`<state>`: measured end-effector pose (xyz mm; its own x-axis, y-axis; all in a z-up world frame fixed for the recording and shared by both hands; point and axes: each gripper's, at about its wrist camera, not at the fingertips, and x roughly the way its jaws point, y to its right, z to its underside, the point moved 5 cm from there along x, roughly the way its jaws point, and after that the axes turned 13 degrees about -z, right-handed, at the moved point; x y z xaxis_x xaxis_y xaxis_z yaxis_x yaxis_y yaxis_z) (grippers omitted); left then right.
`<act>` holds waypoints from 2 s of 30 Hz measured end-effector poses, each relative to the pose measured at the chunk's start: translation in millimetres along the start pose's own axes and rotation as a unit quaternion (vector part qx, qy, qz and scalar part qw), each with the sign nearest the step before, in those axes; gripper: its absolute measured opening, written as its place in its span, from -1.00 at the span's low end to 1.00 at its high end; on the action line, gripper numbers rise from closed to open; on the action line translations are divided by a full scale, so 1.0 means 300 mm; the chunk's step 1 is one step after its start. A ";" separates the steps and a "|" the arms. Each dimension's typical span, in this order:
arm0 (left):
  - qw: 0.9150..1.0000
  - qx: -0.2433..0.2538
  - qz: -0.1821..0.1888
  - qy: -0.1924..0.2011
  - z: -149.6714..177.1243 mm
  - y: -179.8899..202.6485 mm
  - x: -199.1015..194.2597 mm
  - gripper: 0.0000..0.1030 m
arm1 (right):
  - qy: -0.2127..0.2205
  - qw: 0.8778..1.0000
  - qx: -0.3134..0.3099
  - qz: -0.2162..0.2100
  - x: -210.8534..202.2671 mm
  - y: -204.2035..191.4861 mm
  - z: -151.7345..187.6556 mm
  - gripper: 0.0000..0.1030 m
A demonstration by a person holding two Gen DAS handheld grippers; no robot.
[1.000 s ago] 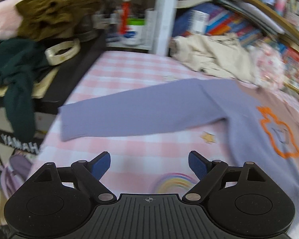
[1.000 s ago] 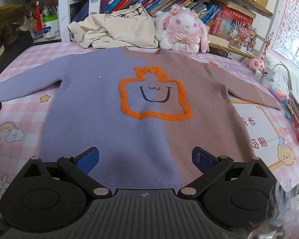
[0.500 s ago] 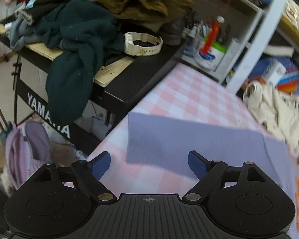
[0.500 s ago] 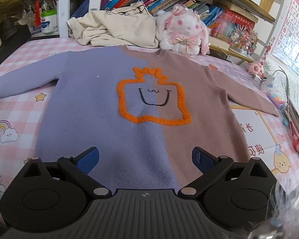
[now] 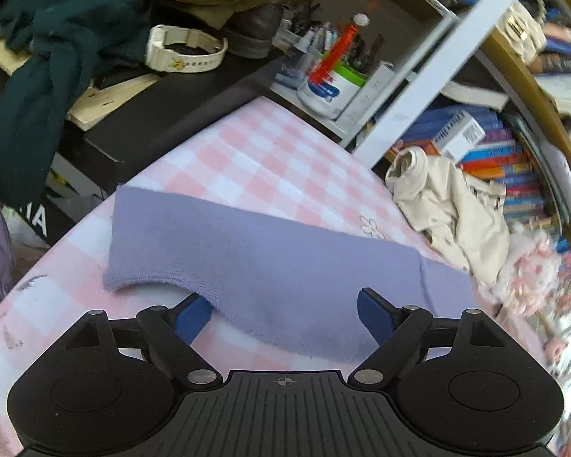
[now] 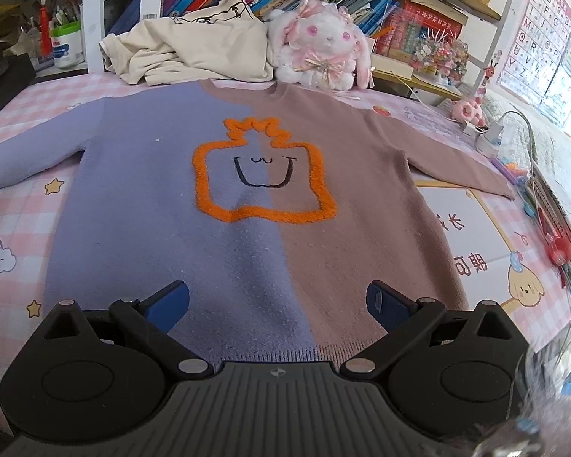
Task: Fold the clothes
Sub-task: 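Move the left gripper to the cuff of the lavender sleeve, then close the left gripper on the lavender sleeve cuff and lift it, then fold the lavender sleeve across the sweater body and open the left gripper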
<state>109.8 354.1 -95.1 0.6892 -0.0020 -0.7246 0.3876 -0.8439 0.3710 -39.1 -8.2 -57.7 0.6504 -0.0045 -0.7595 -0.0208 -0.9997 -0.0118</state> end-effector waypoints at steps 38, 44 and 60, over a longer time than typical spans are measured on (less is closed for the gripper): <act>0.978 -0.199 -0.047 0.049 -0.106 -0.103 -0.012 -0.94 | 0.020 0.999 -0.005 -0.034 0.003 0.248 -0.001 0.95; 0.991 -0.091 -0.017 0.092 -0.095 0.243 -0.152 -0.94 | 0.020 0.992 -0.061 -0.109 0.035 0.349 -0.075 0.95; 0.990 0.068 0.071 0.101 0.125 1.119 -0.198 -0.94 | -0.031 0.962 -0.087 -0.257 0.140 0.627 -0.124 0.93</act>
<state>175.8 50.7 50.8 0.8445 -0.0299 -0.5347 0.2017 -0.9072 0.3693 12.6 -197.1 -67.5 0.4946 0.4878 -0.7193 0.4232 -0.8581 -0.2909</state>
